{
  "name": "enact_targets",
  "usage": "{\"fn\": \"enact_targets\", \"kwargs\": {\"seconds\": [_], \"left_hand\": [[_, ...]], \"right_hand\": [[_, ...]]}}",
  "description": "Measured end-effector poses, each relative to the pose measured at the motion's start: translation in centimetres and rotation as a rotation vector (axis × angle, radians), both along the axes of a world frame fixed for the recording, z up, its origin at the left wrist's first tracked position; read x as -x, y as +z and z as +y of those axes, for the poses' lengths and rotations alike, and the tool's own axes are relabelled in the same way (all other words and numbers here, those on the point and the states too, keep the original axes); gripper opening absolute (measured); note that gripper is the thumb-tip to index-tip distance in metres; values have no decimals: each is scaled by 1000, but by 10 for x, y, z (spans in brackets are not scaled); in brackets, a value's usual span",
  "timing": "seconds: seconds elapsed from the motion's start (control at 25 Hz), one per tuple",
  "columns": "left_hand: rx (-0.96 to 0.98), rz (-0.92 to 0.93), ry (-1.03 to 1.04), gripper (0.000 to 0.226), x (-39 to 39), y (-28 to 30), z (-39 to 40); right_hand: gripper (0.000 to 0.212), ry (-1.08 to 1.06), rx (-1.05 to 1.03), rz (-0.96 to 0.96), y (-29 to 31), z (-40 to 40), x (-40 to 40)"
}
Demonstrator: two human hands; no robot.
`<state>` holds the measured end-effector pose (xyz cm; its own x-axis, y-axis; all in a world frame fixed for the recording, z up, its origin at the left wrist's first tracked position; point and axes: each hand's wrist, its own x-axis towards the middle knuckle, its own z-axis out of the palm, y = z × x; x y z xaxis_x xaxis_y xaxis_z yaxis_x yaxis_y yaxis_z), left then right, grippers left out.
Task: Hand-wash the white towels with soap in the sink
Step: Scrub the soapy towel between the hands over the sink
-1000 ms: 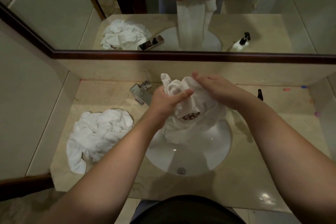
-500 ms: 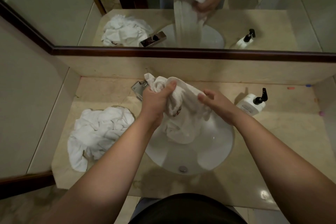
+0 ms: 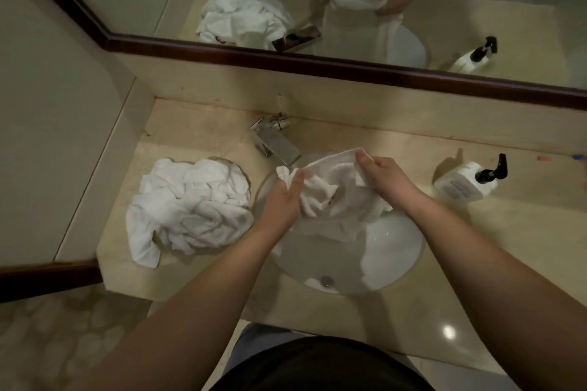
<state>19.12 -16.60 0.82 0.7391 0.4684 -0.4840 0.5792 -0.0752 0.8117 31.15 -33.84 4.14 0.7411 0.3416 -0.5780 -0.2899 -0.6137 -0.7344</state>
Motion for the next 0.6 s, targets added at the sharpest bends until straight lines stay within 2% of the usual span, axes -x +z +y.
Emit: {"fn": "enact_targets", "kwargs": {"seconds": [0.12, 0.24, 0.32, 0.48, 0.6], "left_hand": [[103, 11, 138, 30, 14, -32, 10], [359, 48, 297, 15, 18, -51, 22], [442, 71, 406, 13, 13, -62, 32], [453, 183, 488, 37, -6, -72, 51], [211, 295, 281, 44, -20, -68, 62]], "right_hand": [[48, 52, 57, 3, -25, 16, -3], [54, 109, 137, -11, -47, 39, -10], [58, 111, 171, -35, -58, 56, -17], [51, 88, 152, -58, -76, 89, -30], [38, 108, 67, -106, -79, 110, -33]]}}
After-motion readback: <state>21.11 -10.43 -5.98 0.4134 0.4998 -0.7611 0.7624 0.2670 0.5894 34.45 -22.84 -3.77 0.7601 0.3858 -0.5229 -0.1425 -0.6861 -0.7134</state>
